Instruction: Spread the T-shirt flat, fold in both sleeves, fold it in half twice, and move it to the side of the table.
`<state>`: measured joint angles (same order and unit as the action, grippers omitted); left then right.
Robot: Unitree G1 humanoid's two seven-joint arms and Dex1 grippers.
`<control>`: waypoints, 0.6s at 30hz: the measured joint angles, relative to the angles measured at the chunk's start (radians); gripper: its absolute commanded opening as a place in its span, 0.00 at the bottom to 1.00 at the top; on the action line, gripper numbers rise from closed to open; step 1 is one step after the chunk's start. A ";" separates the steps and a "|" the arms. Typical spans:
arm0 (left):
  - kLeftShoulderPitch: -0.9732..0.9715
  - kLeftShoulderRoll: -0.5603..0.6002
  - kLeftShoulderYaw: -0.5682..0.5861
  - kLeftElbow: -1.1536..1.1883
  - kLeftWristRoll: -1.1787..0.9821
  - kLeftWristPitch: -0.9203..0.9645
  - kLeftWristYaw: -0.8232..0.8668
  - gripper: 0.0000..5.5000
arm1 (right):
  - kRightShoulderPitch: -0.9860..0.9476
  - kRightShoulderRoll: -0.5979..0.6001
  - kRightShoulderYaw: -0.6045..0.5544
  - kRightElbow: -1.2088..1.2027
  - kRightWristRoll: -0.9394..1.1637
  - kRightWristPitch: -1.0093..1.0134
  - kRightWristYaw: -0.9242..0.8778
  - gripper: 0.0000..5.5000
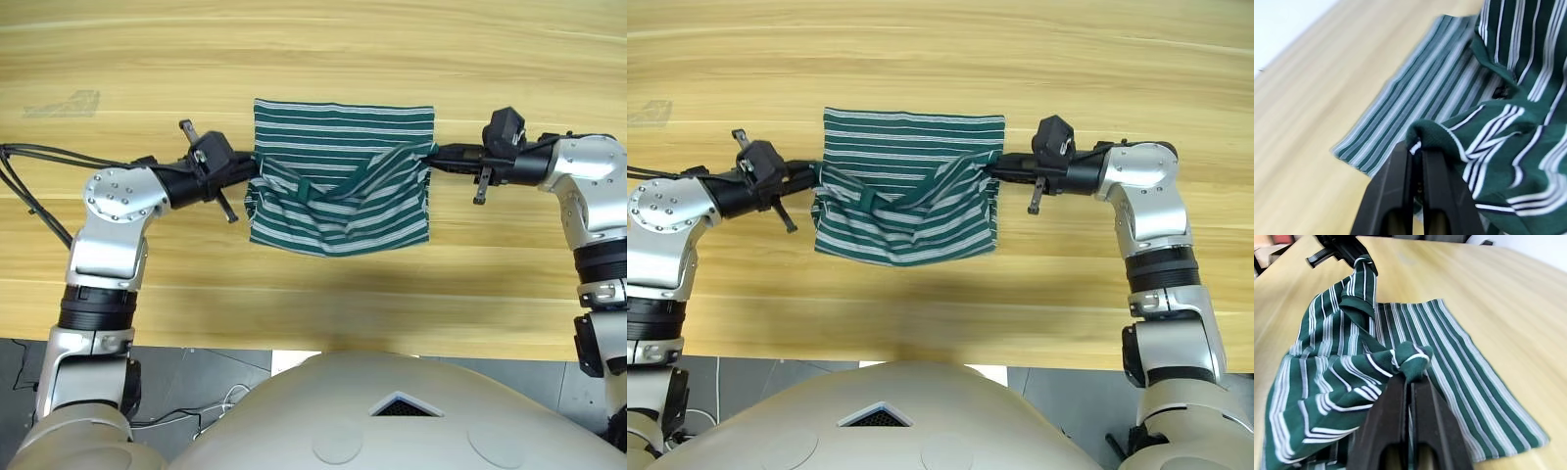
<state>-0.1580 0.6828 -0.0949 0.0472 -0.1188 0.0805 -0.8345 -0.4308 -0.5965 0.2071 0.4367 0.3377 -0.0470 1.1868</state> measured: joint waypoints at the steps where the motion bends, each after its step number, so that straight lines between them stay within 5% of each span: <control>1: -0.023 -0.006 0.008 0.031 0.001 -0.007 0.018 0.01 | -0.028 0.012 -0.009 0.045 -0.009 -0.015 -0.007 0.00; 13: -0.182 -0.070 0.038 0.243 0.011 -0.073 0.043 0.01 | -0.187 0.081 -0.101 0.327 -0.076 -0.122 -0.010 0.00; 18: -0.221 -0.126 -0.014 0.351 0.079 -0.109 0.068 0.17 | -0.160 0.088 -0.097 0.357 -0.100 -0.148 0.034 0.19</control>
<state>-0.3791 0.5566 -0.1086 0.3980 -0.0393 -0.0281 -0.7662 -0.5908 -0.5087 0.1098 0.7937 0.2381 -0.1948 1.2211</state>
